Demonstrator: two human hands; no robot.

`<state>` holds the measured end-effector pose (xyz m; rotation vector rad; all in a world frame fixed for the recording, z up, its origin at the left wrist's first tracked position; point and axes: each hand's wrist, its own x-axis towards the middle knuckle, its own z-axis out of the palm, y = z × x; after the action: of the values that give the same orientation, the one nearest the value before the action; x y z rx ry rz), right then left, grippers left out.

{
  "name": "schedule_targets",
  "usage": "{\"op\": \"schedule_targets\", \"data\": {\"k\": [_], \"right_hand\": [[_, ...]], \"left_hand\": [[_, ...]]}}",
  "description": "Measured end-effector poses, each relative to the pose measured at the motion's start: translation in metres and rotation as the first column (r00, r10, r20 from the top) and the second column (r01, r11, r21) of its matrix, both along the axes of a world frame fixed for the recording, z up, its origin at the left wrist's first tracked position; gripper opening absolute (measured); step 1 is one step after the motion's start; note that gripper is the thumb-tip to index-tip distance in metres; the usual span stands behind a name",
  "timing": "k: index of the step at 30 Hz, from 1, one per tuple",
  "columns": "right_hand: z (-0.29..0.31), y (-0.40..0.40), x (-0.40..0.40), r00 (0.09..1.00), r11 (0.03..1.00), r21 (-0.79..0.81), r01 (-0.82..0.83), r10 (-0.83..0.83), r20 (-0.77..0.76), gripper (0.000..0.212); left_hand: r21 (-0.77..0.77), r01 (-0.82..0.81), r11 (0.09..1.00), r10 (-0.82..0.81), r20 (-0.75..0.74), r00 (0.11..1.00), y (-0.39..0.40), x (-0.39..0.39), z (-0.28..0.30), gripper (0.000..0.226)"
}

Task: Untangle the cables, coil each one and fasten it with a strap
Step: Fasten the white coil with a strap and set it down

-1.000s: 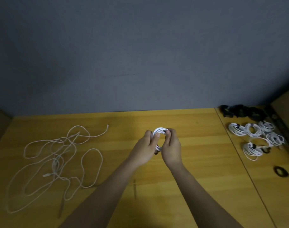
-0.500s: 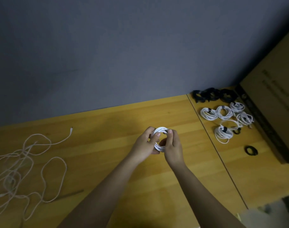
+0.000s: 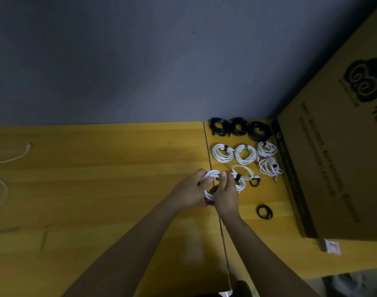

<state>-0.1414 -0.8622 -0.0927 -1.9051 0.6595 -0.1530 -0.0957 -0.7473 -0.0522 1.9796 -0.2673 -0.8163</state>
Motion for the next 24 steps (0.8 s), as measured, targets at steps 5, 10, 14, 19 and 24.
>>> {"op": "schedule_targets", "data": {"k": [5,10,14,19,24], "right_hand": [[-0.008,-0.041,-0.013,0.999,0.999,0.041,0.033,-0.032,-0.029,0.031],[-0.021,-0.071,-0.038,0.993,0.989,0.101,0.110,-0.105,-0.049,0.034],[-0.026,-0.100,-0.055,0.988,0.989,0.070,0.127,-0.121,-0.092,0.034],[-0.029,-0.140,-0.061,0.983,0.990,-0.006,0.142,-0.142,-0.117,0.031],[-0.034,-0.186,-0.056,0.993,0.986,-0.159,0.054,-0.070,-0.096,0.030]], "left_hand": [[0.037,0.068,0.997,-0.070,0.041,0.997,-0.039,-0.004,-0.011,0.024],[-0.034,0.092,0.995,-0.091,0.040,0.995,-0.070,-0.017,-0.034,0.035],[-0.076,0.100,0.992,-0.101,-0.007,0.995,-0.101,-0.032,-0.044,0.040],[-0.048,0.136,0.990,-0.138,-0.045,0.989,-0.144,-0.040,-0.049,0.036],[-0.008,0.086,0.996,-0.086,-0.010,0.996,-0.180,-0.043,-0.057,0.032]]}}
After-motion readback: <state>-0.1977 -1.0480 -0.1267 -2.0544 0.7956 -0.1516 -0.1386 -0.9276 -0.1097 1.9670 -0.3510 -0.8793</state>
